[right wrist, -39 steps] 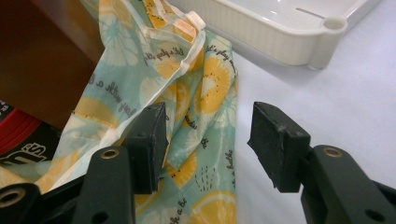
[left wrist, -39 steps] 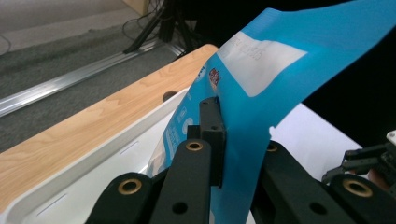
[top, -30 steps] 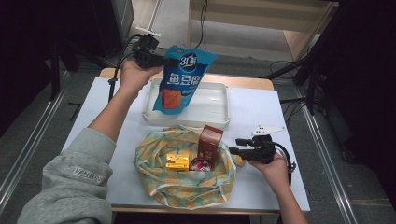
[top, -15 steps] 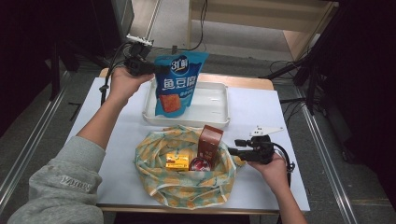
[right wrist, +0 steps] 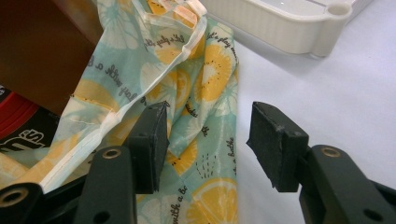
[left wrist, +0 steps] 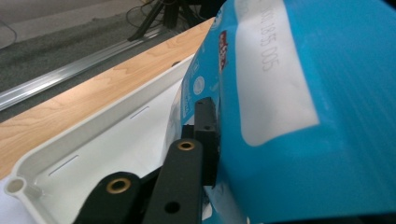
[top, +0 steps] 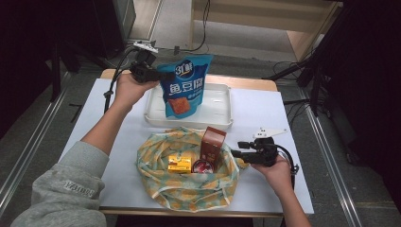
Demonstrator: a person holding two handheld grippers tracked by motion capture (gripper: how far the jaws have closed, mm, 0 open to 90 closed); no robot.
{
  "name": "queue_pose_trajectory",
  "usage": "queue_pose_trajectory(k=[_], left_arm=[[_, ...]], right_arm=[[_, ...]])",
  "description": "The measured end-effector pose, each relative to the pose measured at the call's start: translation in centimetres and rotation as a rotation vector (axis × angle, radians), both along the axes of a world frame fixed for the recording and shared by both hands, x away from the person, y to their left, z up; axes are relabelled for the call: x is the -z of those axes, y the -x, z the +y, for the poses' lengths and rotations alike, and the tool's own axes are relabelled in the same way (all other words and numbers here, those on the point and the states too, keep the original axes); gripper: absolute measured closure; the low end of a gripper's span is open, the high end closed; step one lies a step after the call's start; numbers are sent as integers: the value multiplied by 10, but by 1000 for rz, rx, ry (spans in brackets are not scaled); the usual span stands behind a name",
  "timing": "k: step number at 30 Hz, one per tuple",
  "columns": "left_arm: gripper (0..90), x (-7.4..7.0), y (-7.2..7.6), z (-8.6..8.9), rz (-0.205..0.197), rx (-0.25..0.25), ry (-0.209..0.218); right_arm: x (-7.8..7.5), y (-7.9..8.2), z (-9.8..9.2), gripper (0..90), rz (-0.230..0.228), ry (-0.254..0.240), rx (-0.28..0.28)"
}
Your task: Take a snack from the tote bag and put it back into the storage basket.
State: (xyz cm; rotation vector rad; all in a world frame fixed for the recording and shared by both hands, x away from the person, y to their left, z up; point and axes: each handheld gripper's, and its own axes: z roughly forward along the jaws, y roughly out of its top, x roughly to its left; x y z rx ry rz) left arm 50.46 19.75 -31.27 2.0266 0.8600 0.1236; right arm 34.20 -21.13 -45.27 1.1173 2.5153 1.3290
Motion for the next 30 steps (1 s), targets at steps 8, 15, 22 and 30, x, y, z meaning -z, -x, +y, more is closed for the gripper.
queue_pose_trajectory(k=[8,15,22,30], left_arm=[[694,-1,6,-1,4,12,-43],[582,6,13,3,5,7,-31],[540,17,26,13,16,2,-62],[541,32,33,19,35,-3,-68]], right_arm=[[0,-1,0,480,0,-4,0],[0,-2,0,479,-2,-4,-3],[0,-4,1,479,1,-6,-5],[0,-7,4,479,1,-1,-13]])
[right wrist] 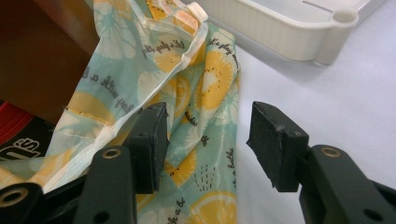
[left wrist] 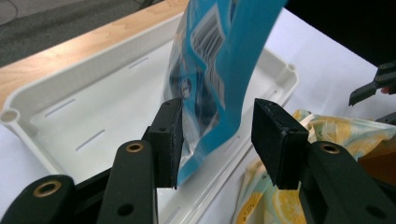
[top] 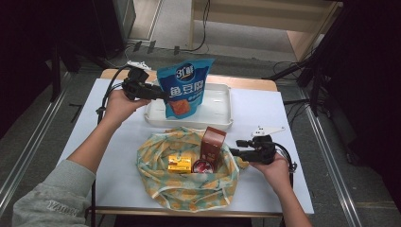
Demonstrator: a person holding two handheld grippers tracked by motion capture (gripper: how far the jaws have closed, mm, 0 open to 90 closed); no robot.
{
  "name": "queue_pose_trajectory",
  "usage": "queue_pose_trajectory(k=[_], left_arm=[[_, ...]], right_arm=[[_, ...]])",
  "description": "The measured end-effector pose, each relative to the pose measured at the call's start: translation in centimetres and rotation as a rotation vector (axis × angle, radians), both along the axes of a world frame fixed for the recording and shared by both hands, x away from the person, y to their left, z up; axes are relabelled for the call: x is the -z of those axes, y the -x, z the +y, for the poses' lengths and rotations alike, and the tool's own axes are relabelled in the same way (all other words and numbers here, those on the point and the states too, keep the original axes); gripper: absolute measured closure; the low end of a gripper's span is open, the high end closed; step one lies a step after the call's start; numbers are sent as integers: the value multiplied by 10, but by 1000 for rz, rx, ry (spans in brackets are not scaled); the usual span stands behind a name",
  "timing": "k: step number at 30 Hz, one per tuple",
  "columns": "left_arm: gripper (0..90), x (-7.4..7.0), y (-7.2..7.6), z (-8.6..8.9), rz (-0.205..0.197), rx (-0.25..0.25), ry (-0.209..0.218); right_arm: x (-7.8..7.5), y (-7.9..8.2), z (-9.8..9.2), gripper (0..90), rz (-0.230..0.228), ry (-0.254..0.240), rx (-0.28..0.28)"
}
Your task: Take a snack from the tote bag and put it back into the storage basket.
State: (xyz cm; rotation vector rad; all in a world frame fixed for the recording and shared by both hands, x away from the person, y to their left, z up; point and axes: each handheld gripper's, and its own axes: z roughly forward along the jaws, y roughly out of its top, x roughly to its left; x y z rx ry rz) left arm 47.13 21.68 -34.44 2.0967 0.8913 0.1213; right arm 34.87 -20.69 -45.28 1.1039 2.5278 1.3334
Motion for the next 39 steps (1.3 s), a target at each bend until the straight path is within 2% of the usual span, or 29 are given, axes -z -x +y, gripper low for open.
queue_pose_trajectory(k=[7,11,20,24,29,32,35,39], left_arm=[[539,18,7,3,26,-11,-18],[536,25,9,4,34,-16,-14],[568,41,9,-2,59,-38,-35],[662,48,8,-6,71,-50,-50],[717,54,5,-9,100,-71,-34],[821,55,6,-11,85,-88,-42],[856,55,4,-11,97,-97,-20],[878,56,3,-13,98,-106,-13]], right_arm=[[0,-3,2,479,1,-10,-6],[-1,-5,5,479,-2,-10,-16],[-1,-8,8,479,-2,-6,-26],[-2,-8,8,479,-4,-8,-26],[-2,-7,7,479,-5,-9,-23],[-2,-7,8,479,-5,-8,-24],[-2,-7,8,479,-5,-7,-23],[-2,-7,8,479,-7,-9,-21]])
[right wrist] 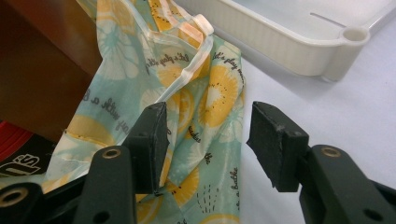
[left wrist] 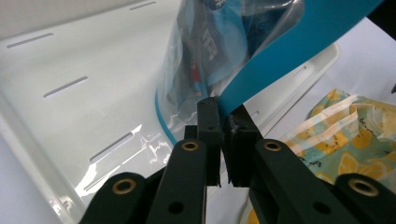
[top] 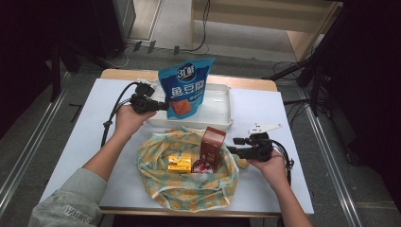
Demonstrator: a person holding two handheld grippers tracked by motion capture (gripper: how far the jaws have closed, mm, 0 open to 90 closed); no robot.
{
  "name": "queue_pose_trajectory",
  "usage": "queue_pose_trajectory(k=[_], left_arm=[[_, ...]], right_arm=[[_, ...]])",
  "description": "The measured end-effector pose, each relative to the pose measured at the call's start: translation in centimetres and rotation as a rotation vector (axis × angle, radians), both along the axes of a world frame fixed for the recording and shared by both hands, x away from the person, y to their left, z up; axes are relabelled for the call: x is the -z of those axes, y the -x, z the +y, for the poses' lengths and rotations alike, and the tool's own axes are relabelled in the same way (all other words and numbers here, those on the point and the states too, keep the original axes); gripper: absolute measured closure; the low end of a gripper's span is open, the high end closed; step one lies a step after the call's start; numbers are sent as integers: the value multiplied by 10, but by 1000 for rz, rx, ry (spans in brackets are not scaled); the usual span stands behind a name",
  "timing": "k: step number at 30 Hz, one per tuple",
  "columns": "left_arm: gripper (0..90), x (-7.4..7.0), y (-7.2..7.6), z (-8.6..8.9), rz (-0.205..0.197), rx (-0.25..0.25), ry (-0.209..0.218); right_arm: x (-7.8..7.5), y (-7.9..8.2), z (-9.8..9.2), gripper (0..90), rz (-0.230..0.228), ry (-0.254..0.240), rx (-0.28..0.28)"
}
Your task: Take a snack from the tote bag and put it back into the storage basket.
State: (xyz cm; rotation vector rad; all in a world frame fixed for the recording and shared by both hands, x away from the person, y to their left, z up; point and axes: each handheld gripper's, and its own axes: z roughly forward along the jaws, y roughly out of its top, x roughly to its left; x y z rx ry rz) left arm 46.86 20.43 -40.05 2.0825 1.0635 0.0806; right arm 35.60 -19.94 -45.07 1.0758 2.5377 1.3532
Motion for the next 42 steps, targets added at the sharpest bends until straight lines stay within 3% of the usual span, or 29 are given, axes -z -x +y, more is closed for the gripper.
queue_pose_trajectory(k=[5,7,13,16,18,26,31,36,37,42], left_arm=[[894,1,-4,-4,13,-28,27],[897,0,-5,-8,2,-18,7],[900,0,-11,-15,-1,-13,-1],[900,3,-16,-16,-4,-14,35],[900,6,-22,-14,-5,-30,87],[900,2,-36,-22,-6,-18,42],[900,1,-43,-23,-11,-31,30],[900,3,-51,-20,-1,-58,56],[900,1,-55,-20,-6,-57,33],[900,0,-61,-19,-9,-68,21]], right_arm=[[0,0,0,478,-2,0,0],[0,0,0,478,1,-1,1],[-1,0,-1,478,-4,-6,1],[-1,0,-1,479,-6,-7,2],[0,0,0,478,-2,-2,0],[-1,-1,-1,479,-9,-3,1],[-1,0,0,479,-8,-4,1],[-1,0,-1,479,-10,-8,5],[-1,0,-1,479,-10,-8,8],[-1,0,-1,479,-12,-8,9]])
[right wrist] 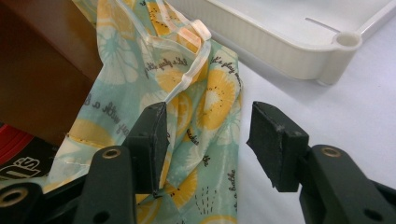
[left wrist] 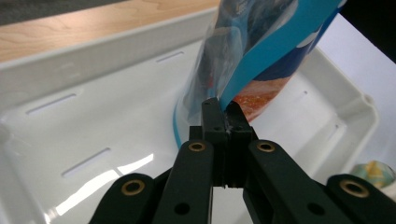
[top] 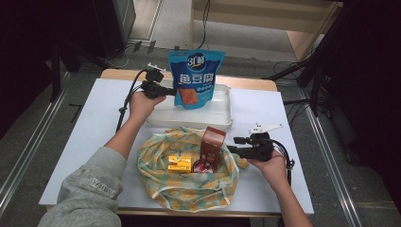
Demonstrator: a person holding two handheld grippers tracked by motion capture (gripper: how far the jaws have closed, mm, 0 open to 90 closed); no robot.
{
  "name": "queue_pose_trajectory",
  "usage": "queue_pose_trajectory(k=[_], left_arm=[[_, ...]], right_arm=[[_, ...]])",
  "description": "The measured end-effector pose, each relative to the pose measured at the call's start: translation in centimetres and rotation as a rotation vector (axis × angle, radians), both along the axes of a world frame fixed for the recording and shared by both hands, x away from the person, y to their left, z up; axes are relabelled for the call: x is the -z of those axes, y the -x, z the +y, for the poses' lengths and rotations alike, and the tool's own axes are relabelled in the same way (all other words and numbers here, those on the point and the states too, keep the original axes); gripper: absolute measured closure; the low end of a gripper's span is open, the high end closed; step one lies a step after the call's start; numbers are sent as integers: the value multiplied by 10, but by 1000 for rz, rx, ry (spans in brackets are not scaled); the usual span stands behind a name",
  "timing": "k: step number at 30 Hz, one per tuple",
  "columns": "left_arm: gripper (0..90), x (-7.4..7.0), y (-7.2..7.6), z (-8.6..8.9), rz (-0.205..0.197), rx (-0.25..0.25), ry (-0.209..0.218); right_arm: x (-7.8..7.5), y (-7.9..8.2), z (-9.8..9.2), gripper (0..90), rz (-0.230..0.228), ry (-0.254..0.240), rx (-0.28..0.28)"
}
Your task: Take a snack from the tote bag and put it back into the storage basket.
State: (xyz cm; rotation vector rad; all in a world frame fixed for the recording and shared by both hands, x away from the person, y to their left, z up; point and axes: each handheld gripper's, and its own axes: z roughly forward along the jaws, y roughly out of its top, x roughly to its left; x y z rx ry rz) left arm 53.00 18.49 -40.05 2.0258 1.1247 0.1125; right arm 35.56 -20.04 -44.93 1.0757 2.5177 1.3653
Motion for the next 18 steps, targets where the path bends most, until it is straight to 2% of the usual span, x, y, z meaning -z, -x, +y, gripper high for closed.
queue_pose_trajectory(k=[8,13,18], left_arm=[[900,-2,-10,8,13,-27,-5],[899,-3,-10,9,15,-20,-8],[856,-4,-8,9,21,-6,-3]], right_arm=[[0,2,-1,479,2,2,8],[-1,4,-2,478,6,-3,11],[0,6,-3,479,-1,-7,11]])
